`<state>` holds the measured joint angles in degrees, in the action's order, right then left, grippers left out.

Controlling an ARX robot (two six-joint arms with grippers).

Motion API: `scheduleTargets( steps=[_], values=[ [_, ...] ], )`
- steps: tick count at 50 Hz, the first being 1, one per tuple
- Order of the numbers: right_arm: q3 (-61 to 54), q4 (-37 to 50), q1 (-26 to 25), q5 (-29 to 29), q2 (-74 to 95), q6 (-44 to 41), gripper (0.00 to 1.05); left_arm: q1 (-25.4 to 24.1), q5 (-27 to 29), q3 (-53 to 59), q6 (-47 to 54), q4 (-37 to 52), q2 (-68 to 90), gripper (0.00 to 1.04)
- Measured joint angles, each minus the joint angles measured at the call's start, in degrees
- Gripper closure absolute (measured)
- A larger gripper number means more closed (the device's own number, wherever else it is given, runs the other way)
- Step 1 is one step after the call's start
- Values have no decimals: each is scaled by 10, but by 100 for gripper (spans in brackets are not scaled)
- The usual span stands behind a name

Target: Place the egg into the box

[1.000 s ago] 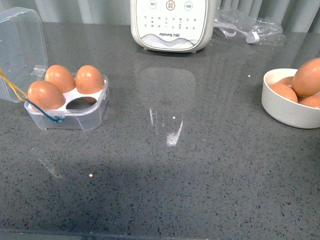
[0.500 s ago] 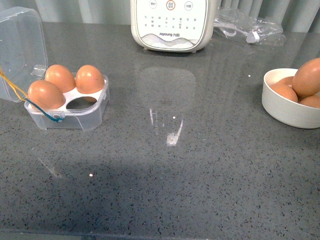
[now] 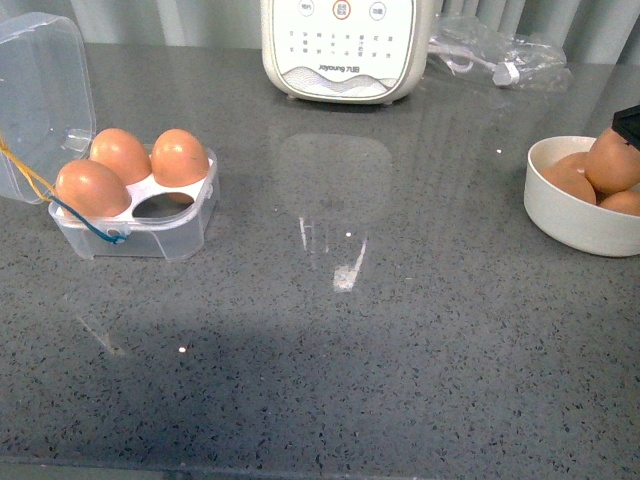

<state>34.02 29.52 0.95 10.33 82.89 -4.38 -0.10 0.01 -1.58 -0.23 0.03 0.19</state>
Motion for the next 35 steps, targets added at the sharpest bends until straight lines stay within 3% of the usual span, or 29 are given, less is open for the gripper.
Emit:
scheduleTargets(
  steps=[26,35],
  values=[
    [23,16,22,-15,59,12,7,0,0,0,0,0,0,7],
    [32,4,26,-26,62,21,40,0,0,0,0,0,0,7]
  ],
)
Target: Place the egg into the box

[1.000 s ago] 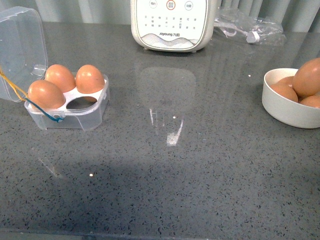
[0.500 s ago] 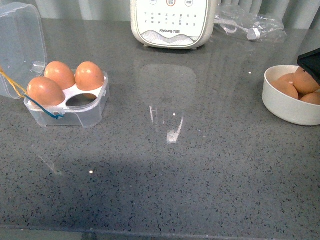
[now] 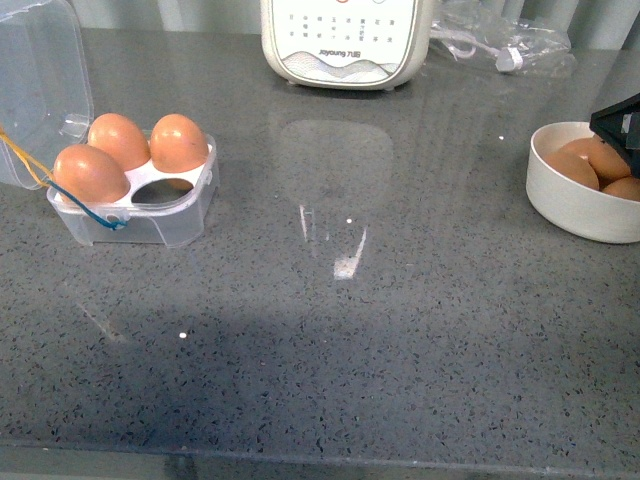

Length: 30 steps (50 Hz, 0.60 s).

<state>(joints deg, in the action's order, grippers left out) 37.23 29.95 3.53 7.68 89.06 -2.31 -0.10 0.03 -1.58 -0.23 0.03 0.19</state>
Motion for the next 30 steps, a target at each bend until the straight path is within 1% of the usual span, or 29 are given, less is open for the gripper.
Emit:
scheduleTargets(
  steps=[3,7,9,22,30],
  values=[
    [0,-4,0,2,0,2,47,0,0,0,0,0,0,7],
    [1,-11,1,1,0,7,61,0,0,0,0,0,0,7],
    [1,-12,2,1,-1,7,64,0,0,0,0,0,0,7],
    [1,-18,10,3,-29,17,65,0,0,0,0,0,0,7],
    [13,-36,33,36,-71,28,65,0,0,0,0,0,0,7]
  ],
)
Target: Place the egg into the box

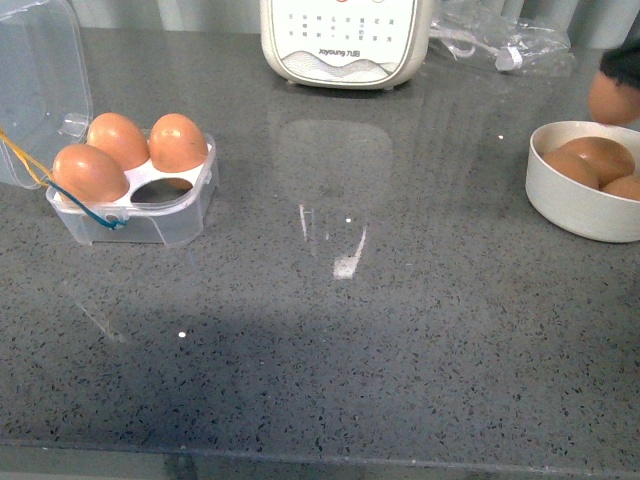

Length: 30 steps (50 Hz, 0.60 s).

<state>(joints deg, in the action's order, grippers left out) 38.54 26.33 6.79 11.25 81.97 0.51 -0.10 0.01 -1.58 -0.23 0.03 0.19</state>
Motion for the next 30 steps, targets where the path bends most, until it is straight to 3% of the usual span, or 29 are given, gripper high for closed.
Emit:
scheduleTargets(
  steps=[6,19,30],
  values=[
    [26,-4,38,46,-21,20,65,0,0,0,0,0,0,7],
    [122,9,221,96,101,16,65,0,0,0,0,0,0,7],
    [181,-8,263,96,177,4,65,0,0,0,0,0,0,7]
  ],
)
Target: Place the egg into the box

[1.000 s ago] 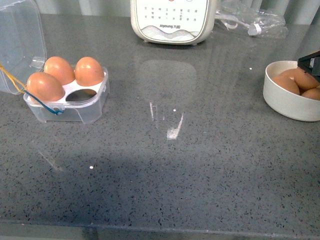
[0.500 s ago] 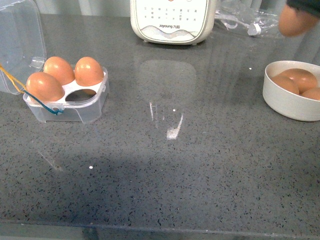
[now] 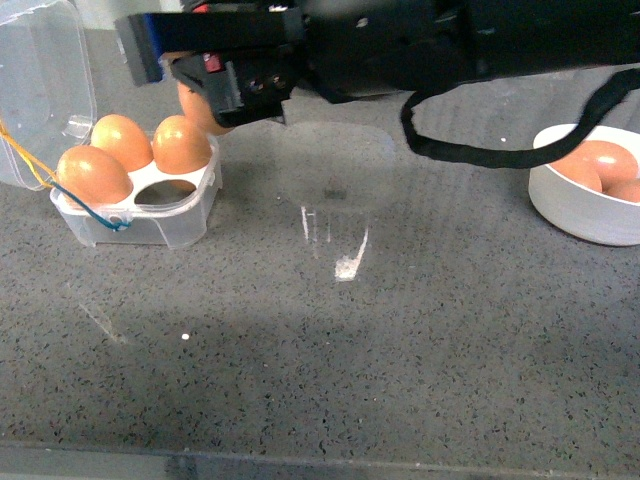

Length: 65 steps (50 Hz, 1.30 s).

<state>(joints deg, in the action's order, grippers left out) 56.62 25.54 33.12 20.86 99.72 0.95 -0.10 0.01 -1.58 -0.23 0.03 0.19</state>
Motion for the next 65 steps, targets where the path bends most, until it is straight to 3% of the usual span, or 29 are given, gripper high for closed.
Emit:
scheduleTargets(
  steps=[22,56,65],
  values=[
    [92,-49,28,9,66,-17,65,0,0,0,0,0,0,7],
    [94,-51,38,12,91,-25,65,0,0,0,0,0,0,7],
    [95,-38,34,16,90,-5,32,0,0,0,0,0,0,7]
  ],
)
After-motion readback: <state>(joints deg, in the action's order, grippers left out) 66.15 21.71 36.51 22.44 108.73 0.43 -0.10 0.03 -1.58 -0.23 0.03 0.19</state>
